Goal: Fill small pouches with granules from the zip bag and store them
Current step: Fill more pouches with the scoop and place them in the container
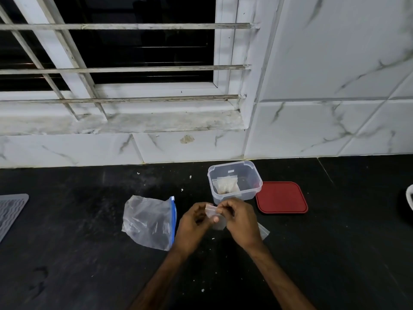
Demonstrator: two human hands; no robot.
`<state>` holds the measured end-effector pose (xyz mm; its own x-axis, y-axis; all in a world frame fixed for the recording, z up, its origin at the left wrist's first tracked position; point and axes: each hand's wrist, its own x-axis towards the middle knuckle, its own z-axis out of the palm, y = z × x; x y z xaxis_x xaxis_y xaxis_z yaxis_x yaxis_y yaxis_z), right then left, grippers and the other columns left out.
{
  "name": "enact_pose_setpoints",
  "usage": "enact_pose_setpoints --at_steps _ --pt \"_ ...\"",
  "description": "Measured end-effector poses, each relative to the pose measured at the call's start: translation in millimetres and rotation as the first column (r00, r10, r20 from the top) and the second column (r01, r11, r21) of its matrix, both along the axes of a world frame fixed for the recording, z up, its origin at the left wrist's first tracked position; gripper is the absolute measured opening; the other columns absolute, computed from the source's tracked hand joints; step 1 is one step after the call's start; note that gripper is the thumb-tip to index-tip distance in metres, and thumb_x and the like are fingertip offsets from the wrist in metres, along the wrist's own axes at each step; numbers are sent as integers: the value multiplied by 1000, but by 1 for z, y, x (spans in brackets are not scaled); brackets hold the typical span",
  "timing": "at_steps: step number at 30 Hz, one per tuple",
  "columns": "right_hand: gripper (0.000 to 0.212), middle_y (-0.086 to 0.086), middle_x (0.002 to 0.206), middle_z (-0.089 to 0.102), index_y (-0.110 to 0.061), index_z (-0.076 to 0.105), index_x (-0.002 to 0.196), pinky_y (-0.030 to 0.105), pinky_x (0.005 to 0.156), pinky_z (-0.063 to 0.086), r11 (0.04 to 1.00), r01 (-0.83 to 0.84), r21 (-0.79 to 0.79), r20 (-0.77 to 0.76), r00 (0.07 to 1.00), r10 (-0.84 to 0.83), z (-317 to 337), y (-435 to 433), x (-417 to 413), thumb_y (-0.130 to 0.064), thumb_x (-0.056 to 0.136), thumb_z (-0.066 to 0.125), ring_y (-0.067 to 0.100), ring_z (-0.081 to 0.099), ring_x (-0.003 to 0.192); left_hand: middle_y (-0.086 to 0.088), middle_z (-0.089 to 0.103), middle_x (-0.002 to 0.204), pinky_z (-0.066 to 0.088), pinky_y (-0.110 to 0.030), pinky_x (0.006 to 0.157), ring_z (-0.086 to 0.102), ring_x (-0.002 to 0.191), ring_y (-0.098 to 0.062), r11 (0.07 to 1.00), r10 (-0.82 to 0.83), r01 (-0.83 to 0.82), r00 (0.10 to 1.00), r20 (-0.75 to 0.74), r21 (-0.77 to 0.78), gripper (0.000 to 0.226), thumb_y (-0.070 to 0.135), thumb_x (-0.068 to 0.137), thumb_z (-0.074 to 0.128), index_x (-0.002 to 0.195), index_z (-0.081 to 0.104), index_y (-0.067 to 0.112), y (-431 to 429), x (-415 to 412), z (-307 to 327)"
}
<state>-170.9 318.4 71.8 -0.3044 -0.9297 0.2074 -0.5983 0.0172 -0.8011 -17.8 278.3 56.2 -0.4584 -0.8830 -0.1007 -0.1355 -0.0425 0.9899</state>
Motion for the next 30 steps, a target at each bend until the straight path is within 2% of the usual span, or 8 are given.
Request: enact_pose_setpoints --at_steps 3,8,14,19,23,26,28,30 --pt "8 -13 79 66 -19 69 79 24 73 52 999 24 -48 -22 999 -25 3 -3 -1 -13 82 70 2 62 79 -3 75 101 59 -34 82 72 93 -15 1000 -8 7 999 41 26 14 15 91 64 104 70 14 2 -3 -3" --pt "11 -7 92 73 -23 73 92 17 81 52 973 -207 101 345 925 161 9 -13 -24 -17 82 74 4 67 92 -3 75 86 59 -35 71 73 80 -16 998 56 -55 996 63 -18 7 12 90 67 93 72 16 -6 -12 3" --pt "5 -12 80 69 -21 74 77 29 74 55 996 -65 62 139 989 56 4 -25 -34 -17 80 74 4 66 80 -3 75 98 57 -28 76 72 91 -16 989 -105 105 994 -4 99 22 26 90 62 106 68 12 -14 -26 17" --pt "6 -6 88 73 -20 73 89 21 78 53 968 -200 150 249 955 159 12 -48 -47 -23 86 69 6 67 84 -7 75 89 55 -23 68 72 83 -18 997 14 -12 1000 -17 82 19 17 98 54 100 70 8 -14 -25 14" --pt "31 2 110 69 -11 68 113 27 88 49 946 -1 325 -80 996 29 -21 -102 -94 -26 85 70 15 65 98 -11 73 83 54 -22 62 71 76 -20 989 54 -56 998 18 139 25 23 97 54 92 68 4 -18 -17 11" --pt "44 7 118 65 -6 63 118 31 94 45 916 -1 402 -178 981 79 -39 -130 -114 -25 81 75 22 60 109 -9 71 75 52 -21 58 68 67 -17 979 107 -109 994 21 173 25 23 97 55 87 68 4 -22 -13 12" --pt "40 6 113 68 -7 67 112 30 93 47 886 -21 463 -217 967 136 -48 -142 -119 -27 78 77 21 63 105 -9 70 72 52 -23 57 67 65 -17 981 113 -117 993 33 156 26 24 97 55 85 68 5 -28 -10 13" --pt "24 5 101 73 -10 72 98 28 83 50 855 -32 517 -235 955 179 -55 -149 -123 -27 80 75 19 67 93 -9 71 74 53 -24 58 68 66 -18 979 127 -134 990 55 153 25 25 97 55 86 69 7 -33 -7 13"
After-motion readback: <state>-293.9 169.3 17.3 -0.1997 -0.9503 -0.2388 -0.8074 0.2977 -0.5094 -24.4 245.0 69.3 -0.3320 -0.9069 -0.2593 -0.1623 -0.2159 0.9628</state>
